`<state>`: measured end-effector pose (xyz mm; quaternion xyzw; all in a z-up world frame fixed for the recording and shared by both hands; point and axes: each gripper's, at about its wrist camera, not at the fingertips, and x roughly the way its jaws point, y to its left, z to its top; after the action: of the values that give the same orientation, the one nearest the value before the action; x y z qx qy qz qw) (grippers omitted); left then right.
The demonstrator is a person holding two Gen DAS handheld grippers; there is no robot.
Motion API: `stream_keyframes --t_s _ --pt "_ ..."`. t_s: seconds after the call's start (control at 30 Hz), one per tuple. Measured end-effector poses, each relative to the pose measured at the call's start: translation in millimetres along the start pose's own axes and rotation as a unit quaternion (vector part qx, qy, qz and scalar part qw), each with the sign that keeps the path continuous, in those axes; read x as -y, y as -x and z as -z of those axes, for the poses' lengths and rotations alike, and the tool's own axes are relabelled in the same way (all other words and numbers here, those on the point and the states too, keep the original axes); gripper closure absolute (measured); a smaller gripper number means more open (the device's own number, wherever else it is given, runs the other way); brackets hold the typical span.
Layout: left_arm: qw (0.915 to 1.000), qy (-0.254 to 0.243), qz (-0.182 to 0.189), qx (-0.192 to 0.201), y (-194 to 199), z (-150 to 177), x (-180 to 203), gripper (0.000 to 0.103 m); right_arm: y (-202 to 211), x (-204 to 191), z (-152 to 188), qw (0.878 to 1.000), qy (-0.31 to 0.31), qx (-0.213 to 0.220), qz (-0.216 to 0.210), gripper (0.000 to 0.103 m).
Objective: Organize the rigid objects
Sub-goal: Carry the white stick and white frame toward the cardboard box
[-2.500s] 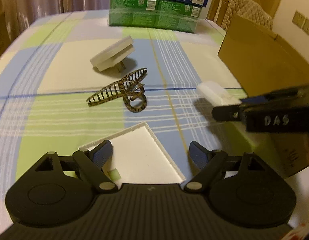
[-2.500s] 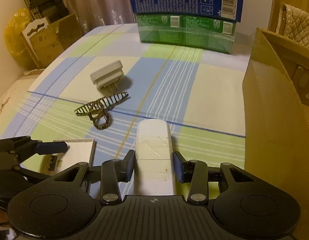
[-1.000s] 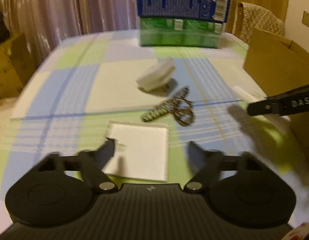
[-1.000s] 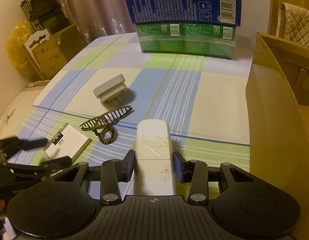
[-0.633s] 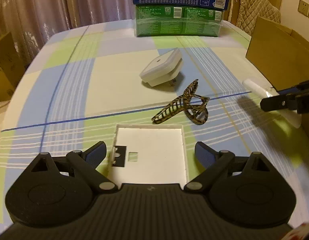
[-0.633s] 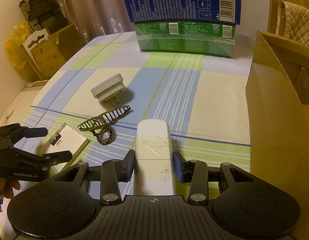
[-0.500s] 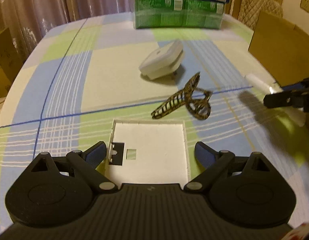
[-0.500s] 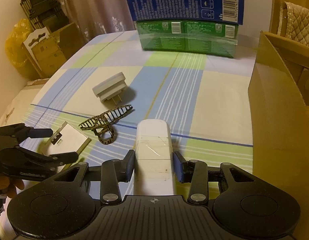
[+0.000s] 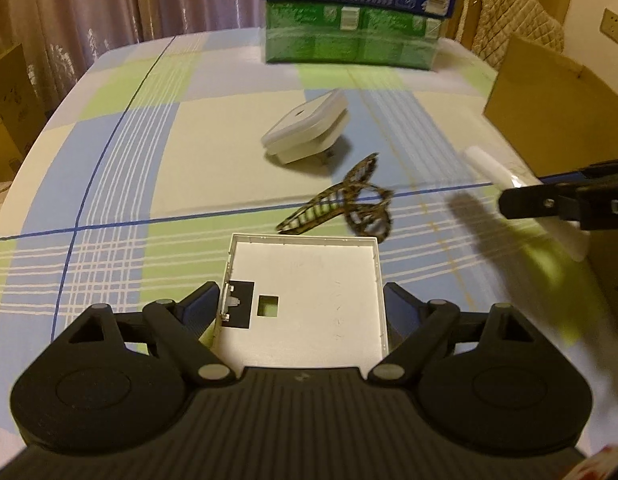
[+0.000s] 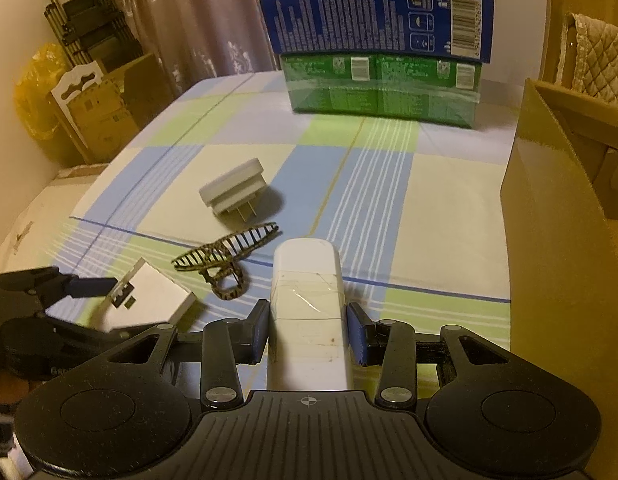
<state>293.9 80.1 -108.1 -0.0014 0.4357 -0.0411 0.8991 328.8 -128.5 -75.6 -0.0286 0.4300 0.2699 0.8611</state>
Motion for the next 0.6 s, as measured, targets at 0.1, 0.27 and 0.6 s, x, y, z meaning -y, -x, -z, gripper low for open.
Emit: stream_keyframes --t_s 0.1,0.27,0.6 --pt "0.9998 0.01 0.006 0.015 13.6 0.1 5.7 0.018 7.1 -3.3 -2.5 1.0 -0.002 0.009 0.0 0.066" --pt "0.9989 0.027 0.01 0.037 34.3 -2.5 11.8 0.018 24.0 -8.0 -4.1 1.0 -0.007 0.027 0.005 0.066" --pt "0.9974 0.047 0.018 0.051 66.9 13.6 29.3 0.018 74.4 -20.7 6.0 0.997 -0.012 0.077 0.014 0.066"
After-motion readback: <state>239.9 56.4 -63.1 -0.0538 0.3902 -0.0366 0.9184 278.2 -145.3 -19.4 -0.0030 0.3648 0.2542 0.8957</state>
